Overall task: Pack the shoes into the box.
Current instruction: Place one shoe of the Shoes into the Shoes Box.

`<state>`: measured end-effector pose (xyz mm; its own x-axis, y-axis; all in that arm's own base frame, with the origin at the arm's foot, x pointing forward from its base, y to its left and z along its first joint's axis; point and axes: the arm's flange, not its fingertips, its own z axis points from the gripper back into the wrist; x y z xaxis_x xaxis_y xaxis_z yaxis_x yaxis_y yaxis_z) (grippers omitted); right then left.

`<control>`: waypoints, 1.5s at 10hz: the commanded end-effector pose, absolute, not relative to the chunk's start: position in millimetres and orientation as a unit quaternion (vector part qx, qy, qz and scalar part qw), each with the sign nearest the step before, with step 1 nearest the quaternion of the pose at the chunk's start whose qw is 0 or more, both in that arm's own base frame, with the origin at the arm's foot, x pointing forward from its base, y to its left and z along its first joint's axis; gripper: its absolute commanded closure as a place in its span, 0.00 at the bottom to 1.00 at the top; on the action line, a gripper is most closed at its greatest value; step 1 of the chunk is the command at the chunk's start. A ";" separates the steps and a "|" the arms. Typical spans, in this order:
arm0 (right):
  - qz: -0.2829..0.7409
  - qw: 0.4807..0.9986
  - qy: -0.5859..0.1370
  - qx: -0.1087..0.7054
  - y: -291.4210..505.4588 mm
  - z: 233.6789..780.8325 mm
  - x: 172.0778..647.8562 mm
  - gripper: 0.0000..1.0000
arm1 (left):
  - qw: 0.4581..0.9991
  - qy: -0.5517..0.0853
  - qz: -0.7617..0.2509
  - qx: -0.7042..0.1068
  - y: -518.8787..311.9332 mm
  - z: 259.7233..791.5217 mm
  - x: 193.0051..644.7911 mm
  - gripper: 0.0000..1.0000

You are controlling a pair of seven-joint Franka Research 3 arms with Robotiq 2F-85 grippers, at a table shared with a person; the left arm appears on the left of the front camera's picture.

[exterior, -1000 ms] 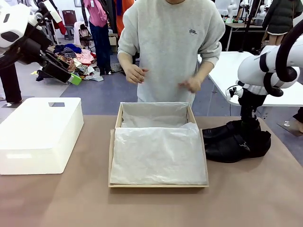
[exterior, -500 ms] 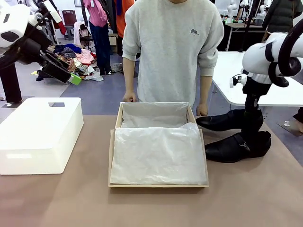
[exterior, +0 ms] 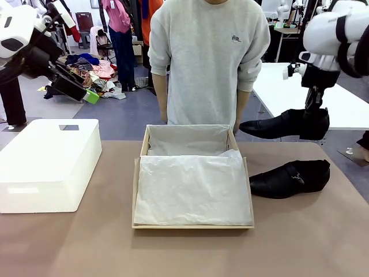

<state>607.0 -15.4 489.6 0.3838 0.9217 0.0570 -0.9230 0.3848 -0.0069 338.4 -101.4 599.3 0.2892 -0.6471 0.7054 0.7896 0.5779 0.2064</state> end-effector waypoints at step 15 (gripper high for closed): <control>0.620 0.784 0.008 0.030 146.1 523.8 585.1 1.00 | 0.796 -0.390 -0.453 -0.095 -101.3 600.0 338.5 0.00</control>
